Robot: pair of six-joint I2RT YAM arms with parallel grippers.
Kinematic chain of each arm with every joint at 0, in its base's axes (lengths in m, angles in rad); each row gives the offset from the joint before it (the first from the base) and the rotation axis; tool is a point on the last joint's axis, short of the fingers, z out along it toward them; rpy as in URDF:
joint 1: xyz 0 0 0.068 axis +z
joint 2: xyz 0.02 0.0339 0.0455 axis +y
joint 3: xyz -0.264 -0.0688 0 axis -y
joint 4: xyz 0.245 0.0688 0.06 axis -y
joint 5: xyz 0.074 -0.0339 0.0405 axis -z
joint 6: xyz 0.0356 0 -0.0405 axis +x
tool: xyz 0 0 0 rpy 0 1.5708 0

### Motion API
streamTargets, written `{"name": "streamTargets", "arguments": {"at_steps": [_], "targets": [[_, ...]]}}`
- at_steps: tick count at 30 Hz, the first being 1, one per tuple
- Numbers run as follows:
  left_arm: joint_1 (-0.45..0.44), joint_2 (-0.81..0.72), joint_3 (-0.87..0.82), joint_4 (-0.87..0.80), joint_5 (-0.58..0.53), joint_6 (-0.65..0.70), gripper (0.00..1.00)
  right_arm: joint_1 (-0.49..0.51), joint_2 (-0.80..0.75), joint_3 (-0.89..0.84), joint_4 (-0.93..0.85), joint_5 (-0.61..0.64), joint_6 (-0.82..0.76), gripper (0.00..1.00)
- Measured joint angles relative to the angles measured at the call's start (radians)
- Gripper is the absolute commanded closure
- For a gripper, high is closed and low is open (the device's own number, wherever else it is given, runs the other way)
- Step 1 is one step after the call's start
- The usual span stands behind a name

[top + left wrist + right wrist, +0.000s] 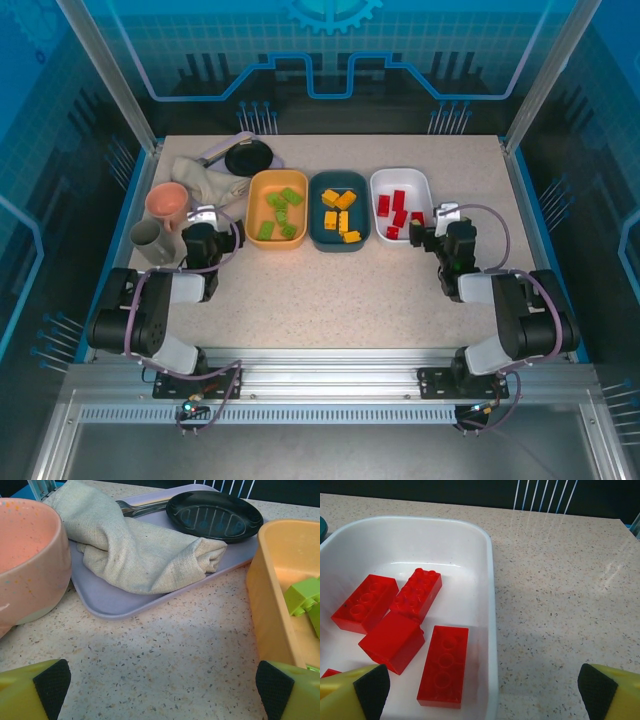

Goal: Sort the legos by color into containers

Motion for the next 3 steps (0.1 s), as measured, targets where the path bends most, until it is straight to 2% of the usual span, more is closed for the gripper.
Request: {"name": "streamTargets", "arguments": {"at_steps": [3], "targets": [[0.000,0.000,0.000,0.000,0.001,0.000,0.01,0.000,0.000,0.000,0.000,0.000,0.000,0.00]]}}
